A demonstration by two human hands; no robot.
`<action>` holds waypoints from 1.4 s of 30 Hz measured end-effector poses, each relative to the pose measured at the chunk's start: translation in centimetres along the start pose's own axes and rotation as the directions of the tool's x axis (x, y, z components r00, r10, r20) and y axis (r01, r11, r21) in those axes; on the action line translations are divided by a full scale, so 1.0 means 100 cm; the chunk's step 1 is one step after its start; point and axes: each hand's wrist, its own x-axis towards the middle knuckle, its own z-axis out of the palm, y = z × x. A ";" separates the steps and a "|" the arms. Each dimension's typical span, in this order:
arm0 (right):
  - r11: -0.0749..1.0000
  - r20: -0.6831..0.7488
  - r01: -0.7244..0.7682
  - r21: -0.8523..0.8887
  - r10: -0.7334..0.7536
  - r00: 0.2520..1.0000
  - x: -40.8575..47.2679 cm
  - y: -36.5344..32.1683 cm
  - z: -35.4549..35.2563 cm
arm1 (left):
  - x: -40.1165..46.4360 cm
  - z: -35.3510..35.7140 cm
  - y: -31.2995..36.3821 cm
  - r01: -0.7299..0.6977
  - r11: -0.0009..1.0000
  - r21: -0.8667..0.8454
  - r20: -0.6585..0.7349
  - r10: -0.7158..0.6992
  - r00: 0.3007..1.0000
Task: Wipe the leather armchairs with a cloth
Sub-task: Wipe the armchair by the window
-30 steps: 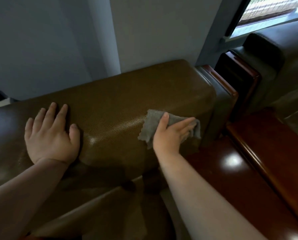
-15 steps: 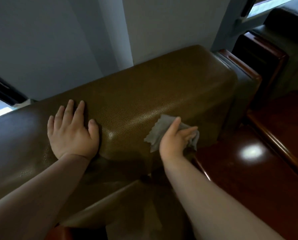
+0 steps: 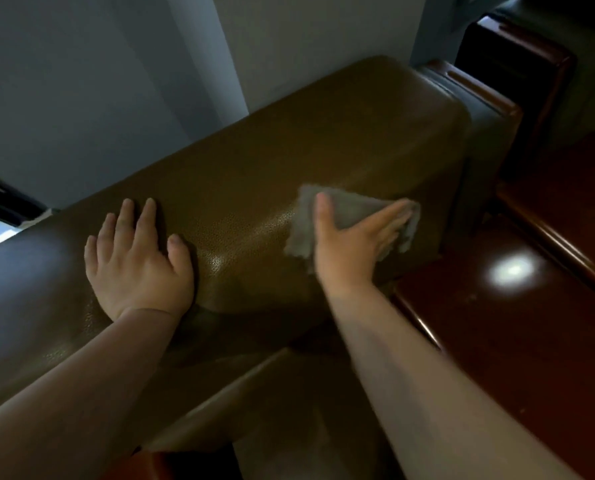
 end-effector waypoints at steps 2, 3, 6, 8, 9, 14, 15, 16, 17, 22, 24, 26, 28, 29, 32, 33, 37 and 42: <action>0.987 -0.123 -0.131 0.095 0.142 0.982 0.047 -0.005 -0.022 | -0.001 0.003 -0.001 -0.006 1.000 0.014 -0.015 0.007 1.000; 0.975 -0.166 -0.182 0.127 0.201 0.965 0.061 -0.007 -0.029 | 0.000 0.004 -0.002 -0.012 1.000 0.023 -0.021 0.012 1.000; 0.970 -0.149 -0.152 0.191 0.181 0.972 0.043 0.005 -0.017 | 0.001 0.003 0.000 -0.020 0.999 0.025 -0.022 0.020 1.000; 0.985 -0.039 -0.093 0.146 0.100 0.994 0.000 0.028 0.004 | 0.001 0.002 -0.001 -0.021 1.000 0.017 -0.028 0.021 0.999; 0.992 0.014 -0.074 0.101 0.073 0.997 -0.013 0.040 0.012 | 0.001 0.002 -0.002 -0.021 1.000 0.014 -0.028 0.021 0.999; 0.983 -0.164 -0.163 0.081 0.174 0.971 0.084 0.057 -0.021 | 0.001 0.003 -0.004 -0.028 0.999 0.024 -0.035 0.028 0.999; 0.974 -0.199 -0.203 0.105 0.220 0.955 0.111 0.057 -0.034 | 0.001 0.003 -0.004 -0.023 1.000 0.022 -0.038 0.024 0.999; 0.971 -0.202 -0.222 0.092 0.237 0.950 0.130 0.060 -0.045 | 0.001 0.003 -0.004 -0.019 1.000 0.021 -0.041 0.020 0.999; 0.974 -0.177 -0.221 0.042 0.225 0.958 0.137 0.066 -0.054 | 0.000 0.004 -0.003 -0.016 1.000 0.021 -0.041 0.017 0.999; 0.962 -0.006 -0.273 0.003 0.273 0.962 0.035 0.093 -0.006 | 0.000 0.003 -0.002 -0.010 1.000 -0.001 -0.036 0.010 0.999; 0.953 0.114 -0.302 -0.034 0.303 0.946 -0.020 0.096 0.021 | 0.000 0.003 -0.002 -0.012 1.000 -0.003 -0.031 0.012 0.999; 0.949 0.164 -0.313 -0.047 0.316 0.934 -0.028 0.095 0.029 | 0.001 0.003 -0.004 -0.011 1.000 -0.007 -0.036 0.011 0.999; 0.949 0.060 -0.314 -0.031 0.315 0.947 0.003 0.094 0.018 | 0.001 0.005 -0.008 -0.009 1.000 -0.005 -0.043 0.008 0.999; 0.948 -0.005 -0.317 -0.001 0.317 0.948 0.022 0.092 0.011 | 0.001 0.006 -0.009 -0.003 1.000 -0.002 -0.046 0.003 0.999; 0.907 -0.097 -0.415 0.067 0.420 0.902 0.040 0.083 0.007 | 0.003 0.007 -0.009 0.016 1.000 0.010 -0.040 -0.016 0.999; 0.908 -0.091 -0.417 0.039 0.419 0.903 0.025 0.075 0.014 | 0.004 0.005 -0.008 0.018 1.000 0.005 -0.032 -0.018 0.999; 0.979 0.120 -0.204 -0.021 0.205 0.971 -0.105 0.052 0.065 | 0.002 0.003 -0.006 0.015 1.000 -0.015 0.002 -0.015 1.000; 0.969 0.131 -0.249 -0.013 0.248 0.960 -0.110 0.022 0.060 | 0.001 0.008 -0.008 0.011 1.000 -0.029 0.010 -0.010 1.000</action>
